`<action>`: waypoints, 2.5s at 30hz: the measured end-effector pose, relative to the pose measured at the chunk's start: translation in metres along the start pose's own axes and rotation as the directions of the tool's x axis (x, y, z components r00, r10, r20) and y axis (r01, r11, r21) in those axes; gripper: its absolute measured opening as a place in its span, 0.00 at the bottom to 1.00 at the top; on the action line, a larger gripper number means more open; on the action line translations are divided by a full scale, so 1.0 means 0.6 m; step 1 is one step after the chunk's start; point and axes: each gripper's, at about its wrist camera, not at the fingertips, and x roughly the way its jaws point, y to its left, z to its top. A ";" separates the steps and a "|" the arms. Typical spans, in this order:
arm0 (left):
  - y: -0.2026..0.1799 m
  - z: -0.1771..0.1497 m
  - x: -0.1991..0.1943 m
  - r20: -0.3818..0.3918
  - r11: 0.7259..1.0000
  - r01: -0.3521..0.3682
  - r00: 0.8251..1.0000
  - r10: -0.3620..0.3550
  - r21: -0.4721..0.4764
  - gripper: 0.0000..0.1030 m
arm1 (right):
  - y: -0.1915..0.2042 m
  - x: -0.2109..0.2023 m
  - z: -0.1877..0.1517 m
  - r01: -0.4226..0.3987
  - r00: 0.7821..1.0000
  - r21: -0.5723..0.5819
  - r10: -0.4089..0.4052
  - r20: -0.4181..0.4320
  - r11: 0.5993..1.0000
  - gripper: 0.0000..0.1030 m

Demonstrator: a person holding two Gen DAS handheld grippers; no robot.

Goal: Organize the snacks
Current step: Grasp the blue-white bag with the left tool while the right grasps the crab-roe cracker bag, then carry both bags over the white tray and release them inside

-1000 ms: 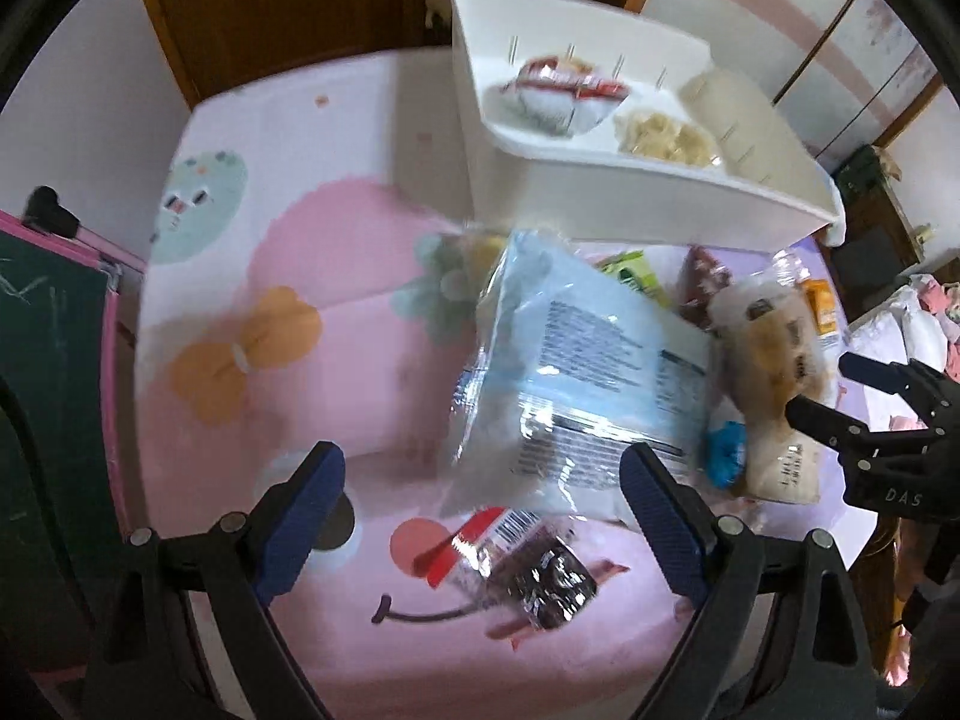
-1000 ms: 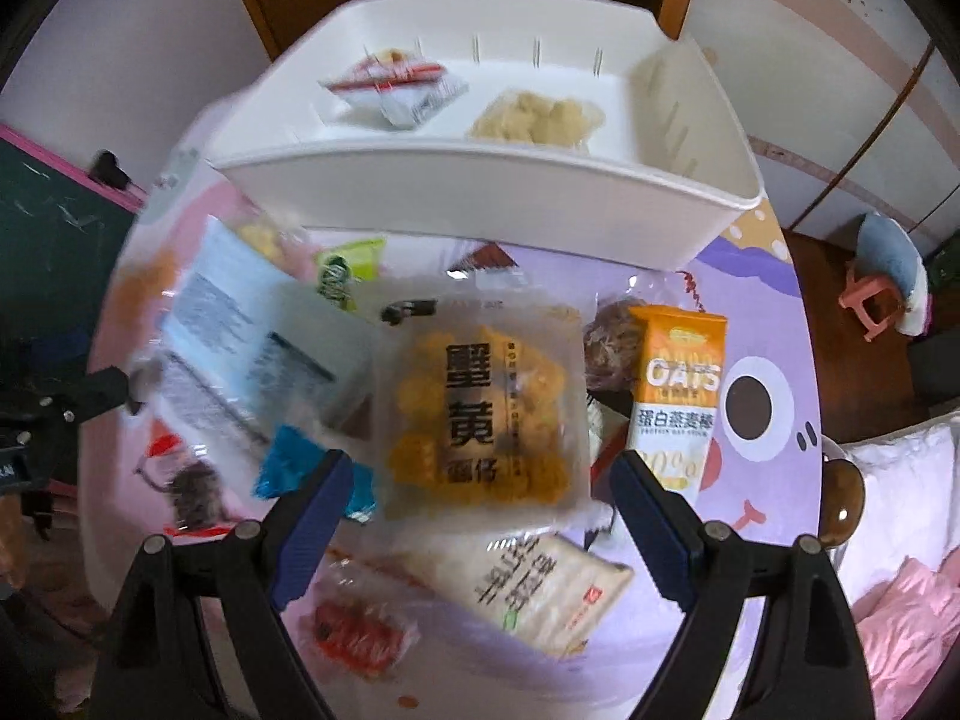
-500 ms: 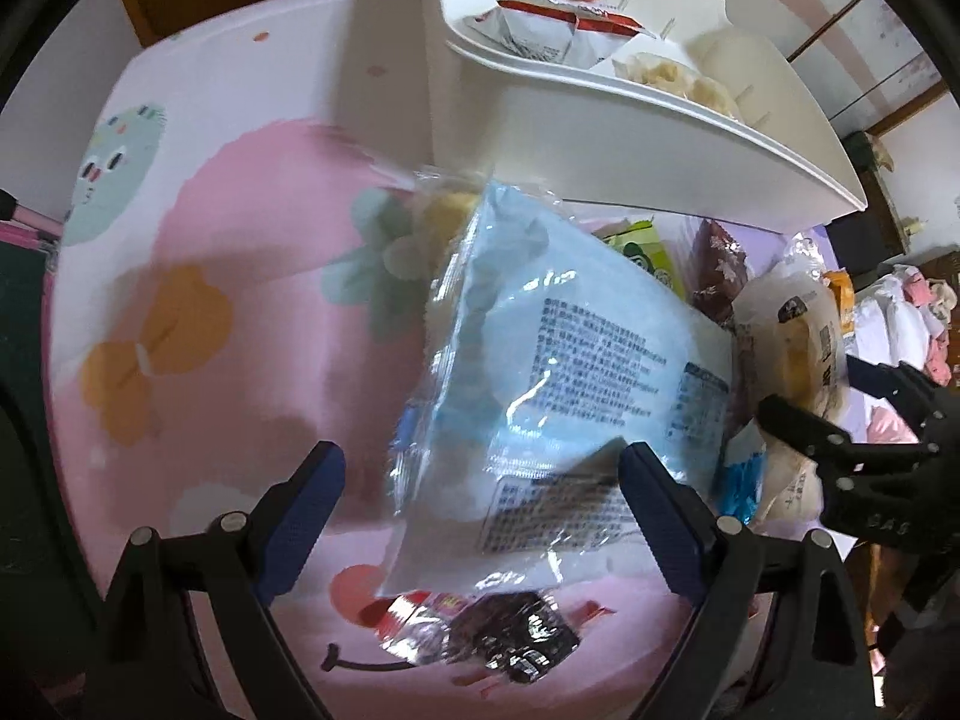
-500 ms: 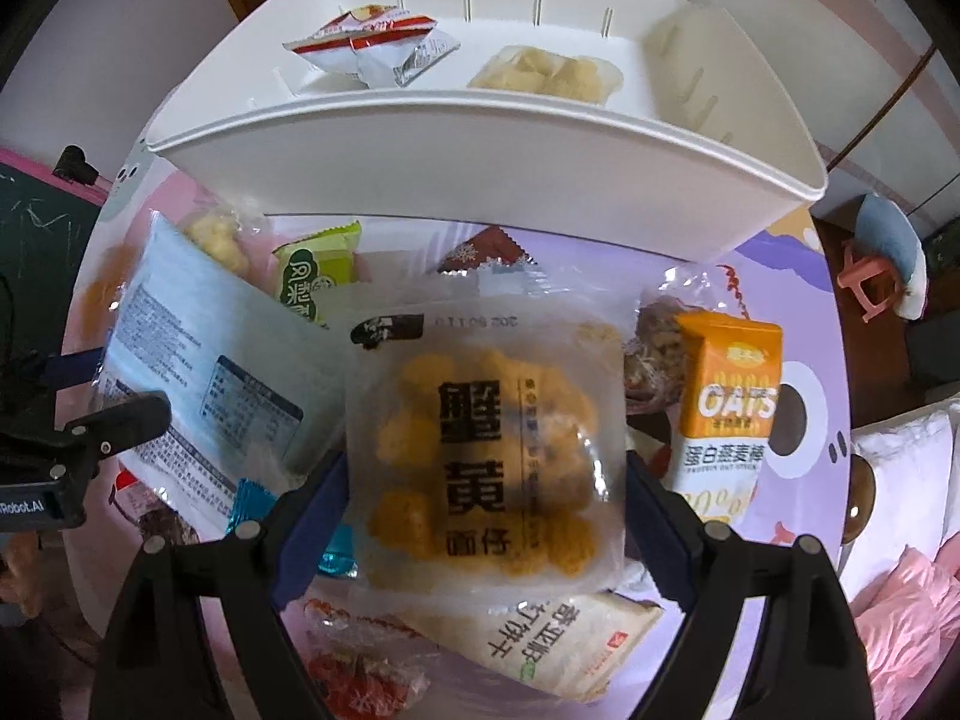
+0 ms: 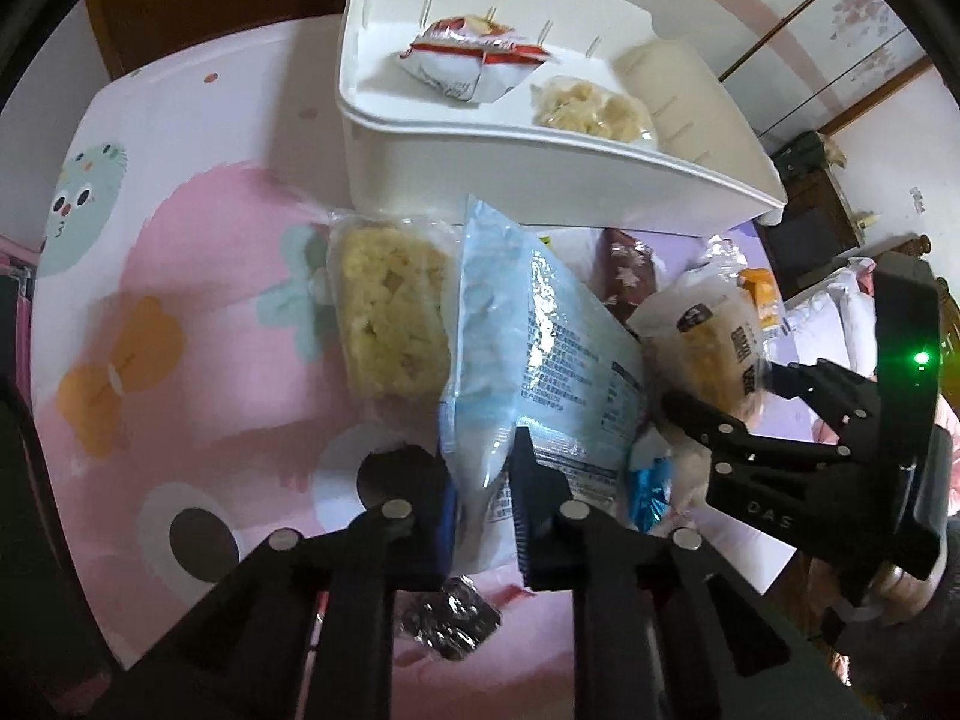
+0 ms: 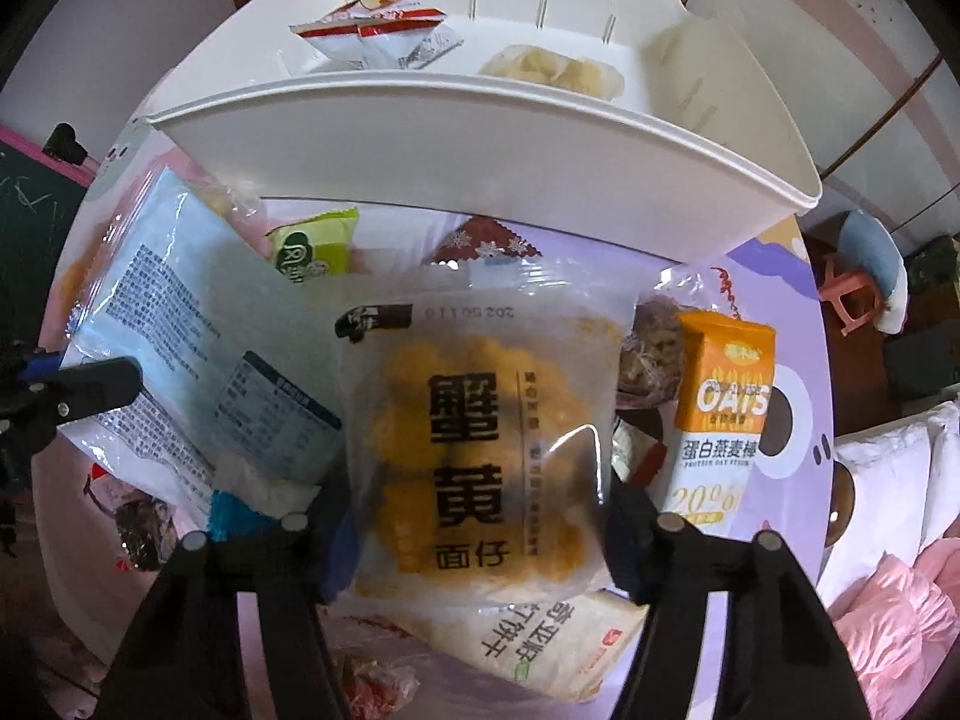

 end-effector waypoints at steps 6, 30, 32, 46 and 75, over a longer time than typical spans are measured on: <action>-0.025 -0.018 -0.070 0.077 1.000 -0.011 0.997 0.012 -0.012 0.08 | -0.002 -0.044 -0.024 -0.023 0.998 0.011 0.023 0.051 1.000 0.62; -0.166 0.067 -0.423 0.549 0.989 -0.142 0.830 0.096 0.042 0.06 | -0.077 -0.324 0.035 -0.108 0.905 0.012 0.093 0.414 0.994 0.62; -0.174 0.090 -0.433 0.569 0.986 -0.161 0.816 0.106 0.046 0.06 | -0.086 -0.340 0.056 -0.099 0.896 0.019 0.081 0.436 0.995 0.62; -0.163 0.243 -0.376 0.576 0.968 -0.246 0.799 0.170 0.056 0.06 | -0.132 -0.312 0.213 -0.074 0.901 0.111 0.019 0.434 0.991 0.62; -0.121 0.271 -0.214 0.465 0.917 -0.393 0.825 0.321 0.064 0.88 | -0.129 -0.159 0.267 -0.086 0.957 0.190 0.028 0.288 0.978 0.88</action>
